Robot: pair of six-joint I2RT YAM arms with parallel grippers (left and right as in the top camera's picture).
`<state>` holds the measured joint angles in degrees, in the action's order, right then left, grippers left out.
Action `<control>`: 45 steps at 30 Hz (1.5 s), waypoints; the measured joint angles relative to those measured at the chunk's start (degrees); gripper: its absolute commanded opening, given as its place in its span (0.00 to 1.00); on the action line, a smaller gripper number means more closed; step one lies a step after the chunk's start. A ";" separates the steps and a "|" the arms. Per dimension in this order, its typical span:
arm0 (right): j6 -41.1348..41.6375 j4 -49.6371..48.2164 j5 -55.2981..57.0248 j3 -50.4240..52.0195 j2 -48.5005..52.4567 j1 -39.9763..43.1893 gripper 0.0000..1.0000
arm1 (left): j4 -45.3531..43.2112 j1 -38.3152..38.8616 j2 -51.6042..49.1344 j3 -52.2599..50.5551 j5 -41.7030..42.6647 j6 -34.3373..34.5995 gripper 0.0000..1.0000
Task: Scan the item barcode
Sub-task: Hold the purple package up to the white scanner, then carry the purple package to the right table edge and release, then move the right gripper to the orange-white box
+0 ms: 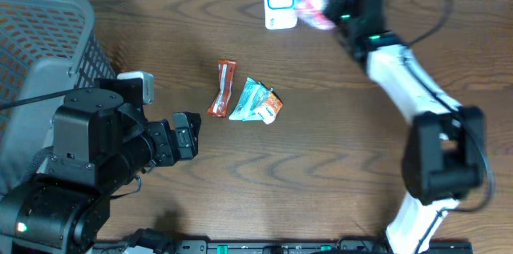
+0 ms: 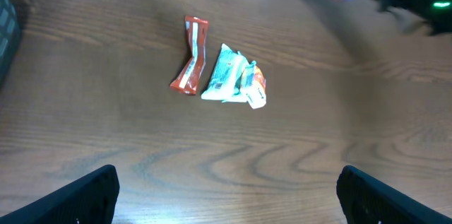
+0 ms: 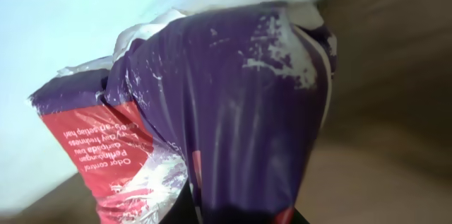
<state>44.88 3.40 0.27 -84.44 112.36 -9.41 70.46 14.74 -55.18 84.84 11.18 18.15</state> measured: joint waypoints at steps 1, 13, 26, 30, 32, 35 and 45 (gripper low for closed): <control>-0.48 3.72 1.77 -0.11 -1.62 2.01 0.01 | 0.00 0.00 0.00 0.00 0.00 0.00 0.98; -3.56 26.12 13.42 -1.31 -6.58 27.58 0.02 | 0.02 0.00 0.00 0.00 0.02 0.00 0.98; -5.86 25.14 9.20 -1.29 -2.71 39.34 0.80 | 0.02 0.00 0.00 0.00 0.02 0.00 0.98; -8.63 24.96 2.86 -1.31 -2.91 40.22 0.80 | 0.02 0.00 0.00 0.00 0.02 0.00 0.98; -9.84 24.90 -2.80 -1.29 -3.56 40.04 0.80 | 0.02 0.00 0.00 0.00 0.02 0.00 0.98; -10.67 24.90 -13.68 -1.29 -5.62 39.58 0.78 | 0.00 0.00 0.00 0.00 0.02 0.00 0.98; -21.66 43.01 -41.07 -1.11 -8.57 26.69 0.74 | 0.04 0.00 0.00 0.00 0.02 0.00 0.98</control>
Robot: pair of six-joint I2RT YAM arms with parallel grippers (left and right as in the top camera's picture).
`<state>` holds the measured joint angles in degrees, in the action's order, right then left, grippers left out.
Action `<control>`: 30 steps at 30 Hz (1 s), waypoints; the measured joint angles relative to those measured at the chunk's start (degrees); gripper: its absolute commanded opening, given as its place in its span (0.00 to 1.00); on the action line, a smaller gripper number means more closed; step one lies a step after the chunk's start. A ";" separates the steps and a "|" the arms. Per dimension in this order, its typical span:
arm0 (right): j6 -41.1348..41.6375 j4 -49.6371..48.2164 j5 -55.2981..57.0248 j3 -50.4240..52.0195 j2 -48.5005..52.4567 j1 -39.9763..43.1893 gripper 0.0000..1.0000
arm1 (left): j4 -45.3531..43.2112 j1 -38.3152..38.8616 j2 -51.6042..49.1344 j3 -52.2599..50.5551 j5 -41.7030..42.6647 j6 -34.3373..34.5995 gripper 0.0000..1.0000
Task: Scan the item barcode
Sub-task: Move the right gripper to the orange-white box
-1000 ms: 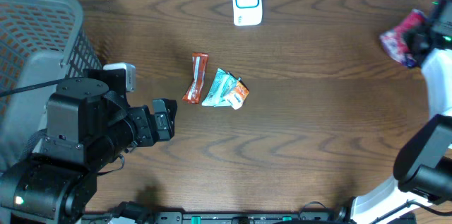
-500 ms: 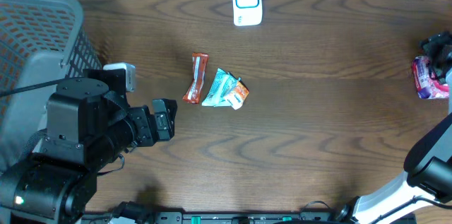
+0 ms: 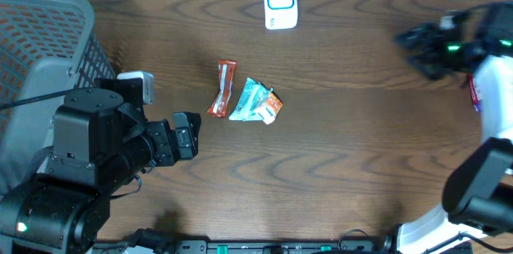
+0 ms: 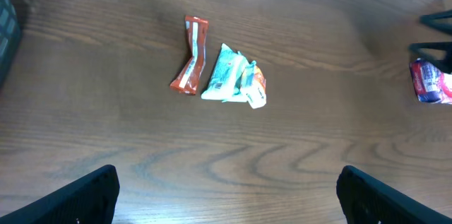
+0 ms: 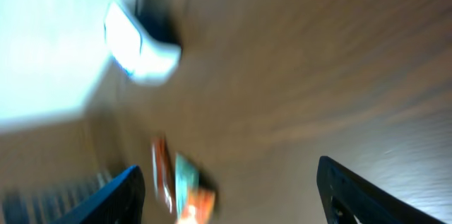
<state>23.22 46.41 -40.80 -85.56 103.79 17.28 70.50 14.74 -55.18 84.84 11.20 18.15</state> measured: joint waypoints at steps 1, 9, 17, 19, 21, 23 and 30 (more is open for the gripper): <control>-1.20 1.68 0.04 0.11 0.00 -2.14 0.74 | -0.02 0.00 0.00 0.00 0.00 0.00 0.98; -5.92 4.13 4.42 2.19 0.00 -21.11 0.67 | -0.02 0.00 0.00 0.00 0.00 0.00 0.98; 6.86 -4.33 21.57 2.36 0.02 -40.09 0.67 | 0.00 0.00 0.00 0.00 0.00 0.00 0.98; 9.79 -5.25 26.91 2.36 0.20 -43.67 0.67 | 0.00 0.00 0.00 0.00 0.00 0.00 0.98; 12.07 -5.88 31.63 2.36 0.59 -46.69 0.67 | 0.00 0.00 0.00 0.00 0.00 0.00 0.98; 14.01 -6.40 36.46 2.36 1.38 -49.59 0.67 | -0.02 0.00 0.00 0.00 0.00 0.00 0.98; 16.70 -8.83 46.10 2.36 5.53 -54.66 0.62 | 0.00 0.00 0.00 0.00 0.00 0.00 0.98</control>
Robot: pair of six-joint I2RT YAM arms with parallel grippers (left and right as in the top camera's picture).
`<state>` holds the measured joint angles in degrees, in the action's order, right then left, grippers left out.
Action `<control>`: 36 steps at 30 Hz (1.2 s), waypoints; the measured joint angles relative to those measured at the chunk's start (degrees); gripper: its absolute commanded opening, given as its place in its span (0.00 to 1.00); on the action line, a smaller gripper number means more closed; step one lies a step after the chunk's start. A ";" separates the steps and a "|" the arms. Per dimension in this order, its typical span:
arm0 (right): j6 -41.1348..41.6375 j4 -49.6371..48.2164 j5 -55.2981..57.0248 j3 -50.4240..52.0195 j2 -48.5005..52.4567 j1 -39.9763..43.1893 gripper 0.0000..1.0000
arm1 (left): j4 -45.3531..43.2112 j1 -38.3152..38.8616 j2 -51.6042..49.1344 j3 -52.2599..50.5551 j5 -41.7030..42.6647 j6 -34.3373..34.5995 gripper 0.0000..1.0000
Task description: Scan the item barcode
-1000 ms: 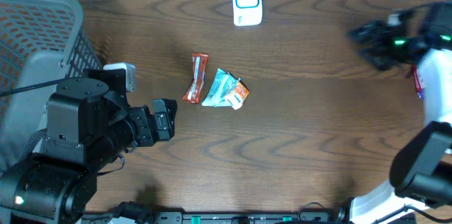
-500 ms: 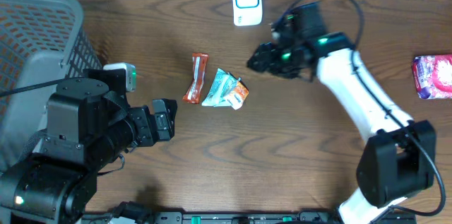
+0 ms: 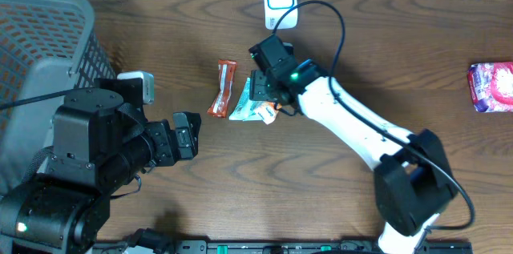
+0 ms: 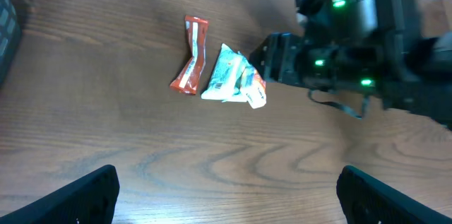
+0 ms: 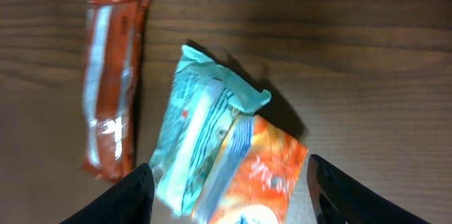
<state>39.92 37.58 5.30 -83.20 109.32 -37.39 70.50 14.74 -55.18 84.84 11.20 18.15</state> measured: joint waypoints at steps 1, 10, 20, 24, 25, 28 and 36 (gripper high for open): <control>0.20 -0.20 0.68 0.00 0.87 -0.33 0.58 | -0.02 0.00 0.00 0.00 0.00 0.00 0.98; 1.22 1.81 2.27 0.15 6.47 -0.87 0.29 | -0.02 0.00 0.00 0.00 0.00 0.00 0.98; 1.05 8.70 2.29 0.13 6.47 -0.87 0.35 | -0.02 0.00 0.00 0.00 0.00 0.00 0.98; -0.20 11.06 2.29 0.13 6.47 -0.87 0.40 | -0.02 0.00 0.00 0.00 0.00 0.00 0.98; -0.81 11.32 2.25 0.13 6.47 -0.87 0.42 | -0.02 0.00 0.00 0.00 0.00 0.00 0.98; -2.73 11.39 1.81 0.13 6.47 -0.87 0.43 | -0.02 0.00 0.00 0.00 0.00 0.00 0.98; -4.85 11.26 -1.29 0.13 6.47 -0.87 0.48 | -0.02 0.00 0.00 0.00 0.00 0.00 0.98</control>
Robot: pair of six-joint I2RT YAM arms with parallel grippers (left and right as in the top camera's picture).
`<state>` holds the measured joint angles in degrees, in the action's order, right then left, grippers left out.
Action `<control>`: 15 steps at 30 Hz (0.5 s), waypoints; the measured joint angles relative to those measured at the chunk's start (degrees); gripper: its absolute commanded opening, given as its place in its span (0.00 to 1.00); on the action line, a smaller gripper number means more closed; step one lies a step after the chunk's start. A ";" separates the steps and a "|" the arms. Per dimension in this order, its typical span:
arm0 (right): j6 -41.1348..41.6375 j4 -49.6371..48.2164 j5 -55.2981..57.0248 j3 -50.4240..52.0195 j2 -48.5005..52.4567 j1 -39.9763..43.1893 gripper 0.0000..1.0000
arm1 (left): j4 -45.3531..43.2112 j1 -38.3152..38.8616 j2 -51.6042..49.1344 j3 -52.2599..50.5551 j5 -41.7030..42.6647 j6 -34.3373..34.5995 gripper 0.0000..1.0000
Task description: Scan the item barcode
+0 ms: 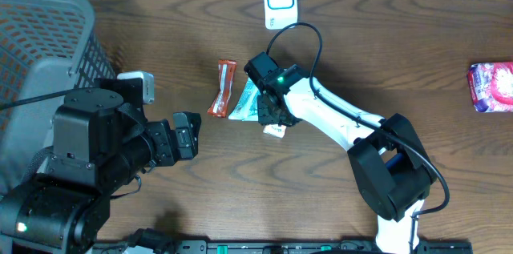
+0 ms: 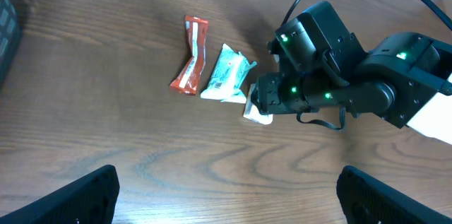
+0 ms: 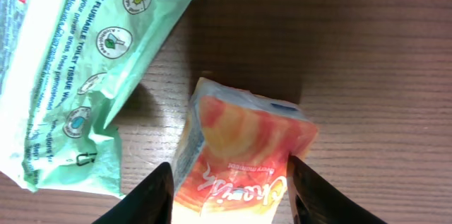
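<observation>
A small orange packet (image 3: 244,146) lies on the wood table next to a teal tissue pack (image 3: 78,61). My right gripper (image 3: 229,181) is down over it, its two black fingers pressed against the packet's sides. From overhead the right gripper (image 1: 268,114) covers most of the packet; only its white end (image 1: 275,131) shows. A red snack bar (image 1: 223,87) lies left of the teal pack (image 1: 247,98). The white scanner (image 1: 280,2) stands at the far edge. My left gripper (image 2: 226,203) hangs open over bare table, well short of the pile.
A purple-pink packet (image 1: 490,86) lies at the right table edge. A grey mesh basket (image 1: 44,38) fills the left side. The right arm's black cable (image 1: 309,34) loops between the scanner and the pile.
My right gripper was open above the pile; now it is lower with its fingers closed in on the orange packet, which sits slightly nearer the front. The left arm has not moved.
My right gripper first held the purple-pink packet beside the scanner. Then that packet lay at the right table edge with the gripper open near it. After that the gripper stood open over the central pile, and now it grips the orange packet.
</observation>
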<state>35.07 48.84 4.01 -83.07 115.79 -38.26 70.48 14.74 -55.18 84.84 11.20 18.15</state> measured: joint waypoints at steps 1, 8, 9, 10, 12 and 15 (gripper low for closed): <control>-0.07 -0.09 -0.20 0.00 0.00 0.00 0.47 | 0.00 0.00 0.00 0.00 0.00 0.00 0.98; -0.09 -0.17 1.05 0.00 0.00 -0.24 0.56 | 0.00 0.00 0.00 0.00 0.00 0.00 0.98; -0.15 -0.26 1.66 0.00 0.00 -0.50 0.56 | 0.00 0.00 0.00 0.00 0.00 0.00 0.98; -0.17 -0.37 2.25 0.00 0.00 -0.90 0.56 | 0.00 0.00 0.00 0.00 0.00 0.00 0.98; -0.15 -0.66 3.30 0.00 0.00 -2.10 0.54 | 0.00 0.00 0.00 0.00 0.00 0.00 0.98; 1.01 -0.70 4.90 0.00 0.11 -3.93 0.48 | 0.00 0.00 0.00 0.00 0.00 0.00 0.98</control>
<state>36.07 48.14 8.91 -83.07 115.90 -42.19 70.48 14.74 -55.18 84.84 11.20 18.15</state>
